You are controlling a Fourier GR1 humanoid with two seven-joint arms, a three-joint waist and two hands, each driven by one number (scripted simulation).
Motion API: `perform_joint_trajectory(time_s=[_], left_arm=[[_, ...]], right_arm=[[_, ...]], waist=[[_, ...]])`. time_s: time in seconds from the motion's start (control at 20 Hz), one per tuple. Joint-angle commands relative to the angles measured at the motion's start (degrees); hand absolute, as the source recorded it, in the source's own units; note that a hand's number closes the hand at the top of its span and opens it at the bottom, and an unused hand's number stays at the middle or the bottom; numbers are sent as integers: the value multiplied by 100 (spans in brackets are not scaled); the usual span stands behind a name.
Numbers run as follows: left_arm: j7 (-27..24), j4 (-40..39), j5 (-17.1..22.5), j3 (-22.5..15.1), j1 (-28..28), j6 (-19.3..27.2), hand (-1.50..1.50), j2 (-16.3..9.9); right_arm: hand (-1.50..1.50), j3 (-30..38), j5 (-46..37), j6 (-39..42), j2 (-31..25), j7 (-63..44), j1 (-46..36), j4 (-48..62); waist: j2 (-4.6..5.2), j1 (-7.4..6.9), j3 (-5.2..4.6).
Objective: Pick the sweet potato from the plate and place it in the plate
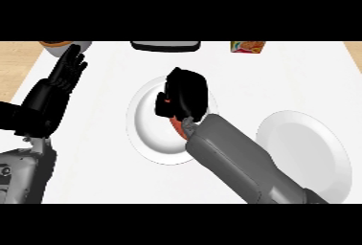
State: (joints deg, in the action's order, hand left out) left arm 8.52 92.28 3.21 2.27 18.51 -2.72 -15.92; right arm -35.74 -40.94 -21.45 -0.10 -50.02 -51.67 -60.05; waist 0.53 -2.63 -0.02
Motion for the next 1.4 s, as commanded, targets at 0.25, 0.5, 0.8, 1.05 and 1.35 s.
perform_joint_trajectory(time_s=[0.25, 0.5, 0.8, 1.05, 1.35], left_arm=[[-187, -183, 9, 2, 100, -153, 0, 38], [-330, -414, -66, -27, 180, -149, 0, 107], [-37, -114, 64, 43, 80, -186, 0, 53], [-92, -169, -82, 44, 122, -76, 0, 97], [202, 356, 81, 277, -210, -214, 0, -134]], right_arm=[[-150, -300, 1576, -1430, 10, 689, -310, 1709], [-150, -487, 2558, -1879, 10, 1404, -363, 1544], [-150, -52, 2993, -2902, 10, 2080, -817, 1767], [-150, 104, 3876, -3303, 10, 2817, -363, 1230], [-150, 877, 4052, -3309, 9, 3726, 279, 973]], waist=[[58, -139, 2], [90, -204, 4], [63, -242, 7], [13, -47, 8], [-46, 170, 7]])
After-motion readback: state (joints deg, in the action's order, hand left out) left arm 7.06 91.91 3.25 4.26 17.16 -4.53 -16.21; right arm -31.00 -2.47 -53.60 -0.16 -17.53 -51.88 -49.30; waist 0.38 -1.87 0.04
